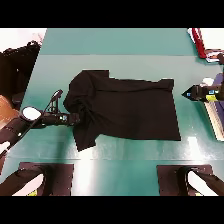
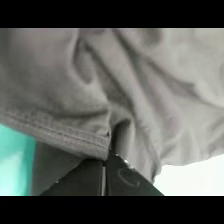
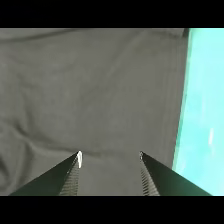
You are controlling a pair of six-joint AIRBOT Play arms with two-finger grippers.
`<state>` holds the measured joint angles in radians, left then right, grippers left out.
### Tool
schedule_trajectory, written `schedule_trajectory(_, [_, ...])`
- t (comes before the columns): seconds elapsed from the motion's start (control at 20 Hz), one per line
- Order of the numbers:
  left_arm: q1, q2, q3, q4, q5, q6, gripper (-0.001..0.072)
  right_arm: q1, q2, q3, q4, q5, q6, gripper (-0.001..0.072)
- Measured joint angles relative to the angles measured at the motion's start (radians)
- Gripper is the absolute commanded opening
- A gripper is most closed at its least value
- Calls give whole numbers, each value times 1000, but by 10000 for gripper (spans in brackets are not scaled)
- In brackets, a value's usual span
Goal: Fold the shirts.
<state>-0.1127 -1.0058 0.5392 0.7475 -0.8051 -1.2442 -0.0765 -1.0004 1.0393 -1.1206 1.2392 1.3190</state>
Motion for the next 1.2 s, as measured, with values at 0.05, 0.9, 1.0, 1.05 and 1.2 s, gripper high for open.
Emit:
schedule_trajectory(0.05, [4, 0, 27, 24, -11, -15, 23, -17, 1, -2, -4, 19, 1, 431])
schedule_trajectory(0.9, [62, 1, 285, 254, -201, -92, 24, -423, -16, -579, 67, 97, -70, 429])
schedule_trajectory(1.0, [62, 1, 285, 254, -201, -92, 24, -397, -46, -589, 84, 83, -76, 296])
schedule_trajectory(1.05, [62, 1, 285, 255, -201, -92, 23, -383, -58, -593, 87, 70, -80, 182])
schedule_trajectory(1.2, [63, 2, 287, 256, -211, -93, 23, -335, -64, -599, 82, 35, -84, 18])
